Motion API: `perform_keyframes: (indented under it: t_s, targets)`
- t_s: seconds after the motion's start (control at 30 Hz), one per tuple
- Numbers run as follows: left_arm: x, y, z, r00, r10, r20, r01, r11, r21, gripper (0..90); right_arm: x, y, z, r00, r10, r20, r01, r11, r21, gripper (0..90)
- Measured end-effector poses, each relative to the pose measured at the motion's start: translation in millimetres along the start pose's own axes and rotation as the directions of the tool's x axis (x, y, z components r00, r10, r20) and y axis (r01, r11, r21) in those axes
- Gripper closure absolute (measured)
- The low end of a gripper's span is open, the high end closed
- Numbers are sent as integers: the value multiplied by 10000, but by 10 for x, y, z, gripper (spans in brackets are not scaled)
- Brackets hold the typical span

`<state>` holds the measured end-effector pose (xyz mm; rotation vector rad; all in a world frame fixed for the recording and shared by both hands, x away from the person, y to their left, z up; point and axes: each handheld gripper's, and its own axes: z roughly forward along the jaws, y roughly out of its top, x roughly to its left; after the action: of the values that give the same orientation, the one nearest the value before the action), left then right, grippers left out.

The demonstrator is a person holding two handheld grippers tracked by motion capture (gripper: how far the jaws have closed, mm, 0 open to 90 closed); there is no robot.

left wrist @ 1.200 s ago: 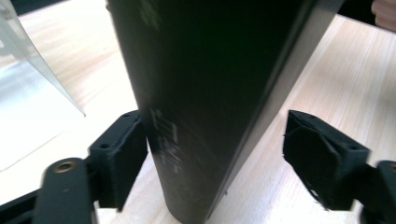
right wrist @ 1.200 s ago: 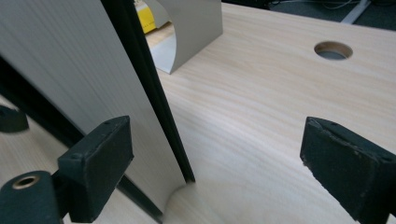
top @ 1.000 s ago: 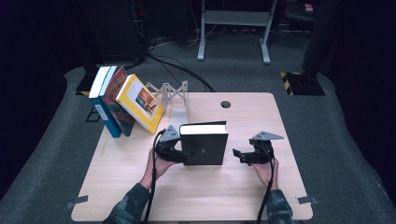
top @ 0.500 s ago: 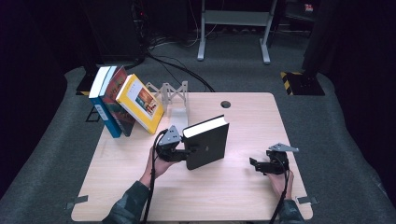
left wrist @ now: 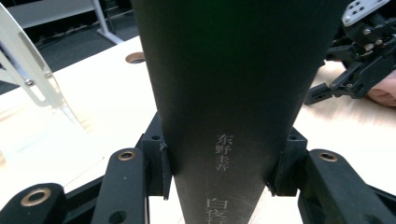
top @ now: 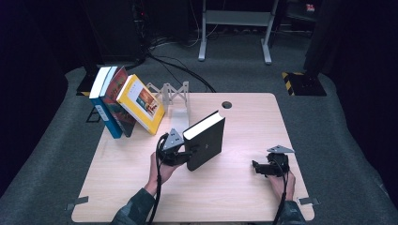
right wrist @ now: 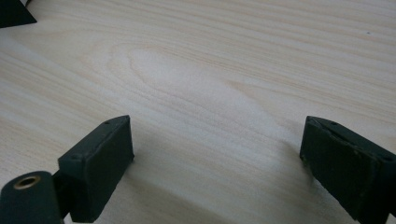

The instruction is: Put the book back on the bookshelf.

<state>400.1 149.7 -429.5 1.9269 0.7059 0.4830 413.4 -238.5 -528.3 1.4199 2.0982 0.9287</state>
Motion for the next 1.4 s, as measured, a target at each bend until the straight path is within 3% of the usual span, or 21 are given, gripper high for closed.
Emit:
perform_keyframes:
  t_s: [0.07, 0.27, 0.33, 0.43, 0.67, 0.77, 1.03, 1.27, 1.4]
  targets:
    - [-10, 24, -7, 9998, 185, 41, -186, 9996, 228, 506, 13, -3, -4, 10000, -12, 48, 12, 10000, 25, 91]
    - [-2, 165, 10, 9995, -149, 291, 145, 9998, 139, 358, -2, -5, -1, 10000, -1, 94, 2, 10000, -63, 101]
    - [11, 229, 10, 9994, -112, 319, 109, 9999, 90, 278, -3, -5, -2, 9999, 8, 103, -7, 10000, -71, 108]
    - [15, 329, 7, 9994, -41, 348, 38, 9999, 108, 248, -3, -7, -4, 9999, 69, 113, -69, 9999, -77, 112]
    - [52, 534, 13, 9989, -93, 465, 80, 9996, 283, 333, 0, -9, -10, 9998, 168, 135, -167, 9998, -97, 123]
    - [50, 595, 40, 9987, 152, 476, -176, 9985, 510, 332, -6, -9, -8, 9998, 127, 155, -125, 9998, -121, 127]
    - [36, 671, 109, 9976, 558, 422, -597, 9934, 984, 437, -6, -9, -8, 9998, 132, 163, -129, 9998, -132, 129]
    - [38, 744, 147, 9965, 664, 512, -716, 9915, 1082, 492, -6, -8, -8, 9998, 137, 161, -134, 9998, -135, 130]
    - [31, 781, 145, 9959, 648, 634, -732, 9873, 1412, 513, -6, -8, -8, 9998, 136, 161, -134, 9998, -135, 131]
